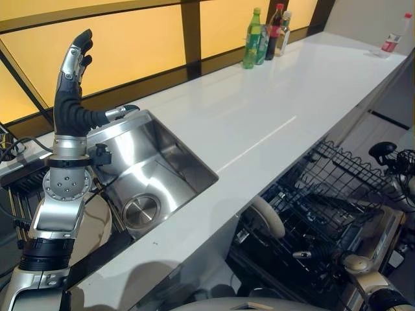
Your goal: Pick up plates and place into dishwasher.
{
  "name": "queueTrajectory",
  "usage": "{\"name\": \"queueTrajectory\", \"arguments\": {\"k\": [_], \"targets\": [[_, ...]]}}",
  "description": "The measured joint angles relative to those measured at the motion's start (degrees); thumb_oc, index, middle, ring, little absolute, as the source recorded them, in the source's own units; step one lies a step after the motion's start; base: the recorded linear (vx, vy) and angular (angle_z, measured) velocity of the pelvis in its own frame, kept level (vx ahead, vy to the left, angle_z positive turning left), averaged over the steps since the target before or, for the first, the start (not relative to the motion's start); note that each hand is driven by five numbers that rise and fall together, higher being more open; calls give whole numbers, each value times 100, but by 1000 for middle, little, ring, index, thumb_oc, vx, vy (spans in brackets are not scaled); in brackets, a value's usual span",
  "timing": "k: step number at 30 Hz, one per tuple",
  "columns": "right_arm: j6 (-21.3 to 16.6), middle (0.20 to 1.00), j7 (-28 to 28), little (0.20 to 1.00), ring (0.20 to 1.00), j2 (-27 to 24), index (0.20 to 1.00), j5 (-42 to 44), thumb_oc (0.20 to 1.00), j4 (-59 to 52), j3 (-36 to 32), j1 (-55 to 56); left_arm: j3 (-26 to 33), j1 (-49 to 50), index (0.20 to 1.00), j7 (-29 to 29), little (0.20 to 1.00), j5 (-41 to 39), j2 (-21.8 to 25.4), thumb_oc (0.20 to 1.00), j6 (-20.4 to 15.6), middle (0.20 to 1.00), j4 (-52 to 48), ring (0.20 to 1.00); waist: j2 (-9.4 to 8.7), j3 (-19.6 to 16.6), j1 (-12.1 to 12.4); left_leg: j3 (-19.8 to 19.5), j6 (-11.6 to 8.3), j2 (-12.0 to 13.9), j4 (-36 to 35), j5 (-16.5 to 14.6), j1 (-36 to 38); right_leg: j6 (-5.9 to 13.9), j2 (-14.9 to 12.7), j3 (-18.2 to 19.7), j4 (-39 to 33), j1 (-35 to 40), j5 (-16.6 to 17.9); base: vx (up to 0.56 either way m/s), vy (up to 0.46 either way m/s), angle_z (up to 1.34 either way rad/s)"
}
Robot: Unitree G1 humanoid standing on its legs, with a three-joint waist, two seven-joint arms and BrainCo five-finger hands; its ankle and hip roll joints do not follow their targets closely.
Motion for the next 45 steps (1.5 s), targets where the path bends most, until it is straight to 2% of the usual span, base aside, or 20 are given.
{"name": "queueTrajectory", "arguments": {"k": [7, 11, 17, 20, 23, 28, 32, 39, 43, 45], "targets": [[90, 1000, -90, 1000, 1000, -17, 1000, 0, 1000, -240, -45, 47, 2, 1, 1000, 36, 1000, 5, 0, 1000, -11, 1000, 13, 1000, 52, 32, 1, -1, -2, -3, -21, 1, 0, 6, -1, -7, -10, 6, -3, 0, 0, 0], [118, 1000, -259, 1000, 1000, -25, 1000, 4, 1000, -795, -102, 105, 6, 3, 1000, 60, 1000, 6, 0, 1000, -45, 1000, 24, 1000, 64, 41, -7, -1, -1, -6, -33, 1, 0, 11, -2, -9, -19, 6, -3, 0, 0, 0], [207, 1000, -1048, 1000, 1000, -221, 1000, 0, 1000, -2445, -1259, 216, 272, 200, 1000, 258, 1000, 14, 36, 1000, -267, 1000, 41, 1000, 158, 134, -165, 20, 2, -22, -56, -1, 5, 34, -32, 4, -19, -14, -11, -20, 28, -1], [150, 1000, -1507, 1000, 1000, -368, 1000, -34, 1000, -3163, -1938, 203, 495, 387, 1000, 363, 1000, 55, 37, 1000, -295, 1000, 43, 1000, 176, 141, -237, 37, 3, -50, -65, -2, 12, 72, -35, 22, -17, -27, -2, -20, 57, -3], [-60, 1000, -1832, 1000, 1000, -442, 1000, -151, 1000, -3816, -2363, 189, 758, 576, 1000, 497, 1000, 246, 37, 1000, -258, 1000, 139, 1000, 206, 140, -309, 53, -11, -73, -92, 10, 34, 70, -33, 58, 4, -82, 6, -5, 65, -6], [-340, 1000, -2211, 1000, 1000, -465, 1000, -300, 1000, -4560, -2541, 123, 968, 817, 1000, 582, 1000, 501, 34, 1000, 223, 1000, 412, 1000, 305, 181, -310, 94, -20, -73, -110, 22, 94, 58, -19, 101, -11, -68, 15, 5, 55, -5], [-660, 1000, -2414, 1000, 1000, -525, 1000, -300, 1000, -4656, -2590, -21, 1143, 1076, 1000, 679, 1000, 1025, 12, 1000, 679, 1000, 749, 1000, 407, 155, -296, 105, -18, -69, -79, 21, 98, 41, -24, 119, 10, -73, -36, -1, 49, -3], [-933, 1000, -2415, 1000, 1000, -824, 1000, -287, 1000, -4998, -2596, -62, 1148, 1217, 1000, 902, 1000, 1876, 35, 1000, 1420, 1000, 1387, 1000, 515, 101, -192, -11, 27, -128, -77, -6, 9, 59, -90, 129, 215, -220, -122, 21, 32, 4], [-936, 1000, -2338, 1000, 1000, -948, 1000, -226, 1000, -5025, -2527, -303, 1139, 1323, 1000, 1002, 1000, 2172, 48, 1000, 1828, 1000, 1720, 1000, 506, 101, 18, -672, 26, -170, 76, 19, -28, 30, -71, 247, 231, -211, -144, 42, 48, -2], [-938, 1000, -2334, 1000, 1000, -951, 1000, -216, 1000, -5026, -2431, -546, 1143, 1386, 1000, 1136, 1000, 2262, 60, 1000, 1997, 1000, 1833, 1000, 503, 95, 48, -819, 31, -194, 114, 24, -60, 31, -72, 258, 226, -168, -144, 19, 68, 15]]}}
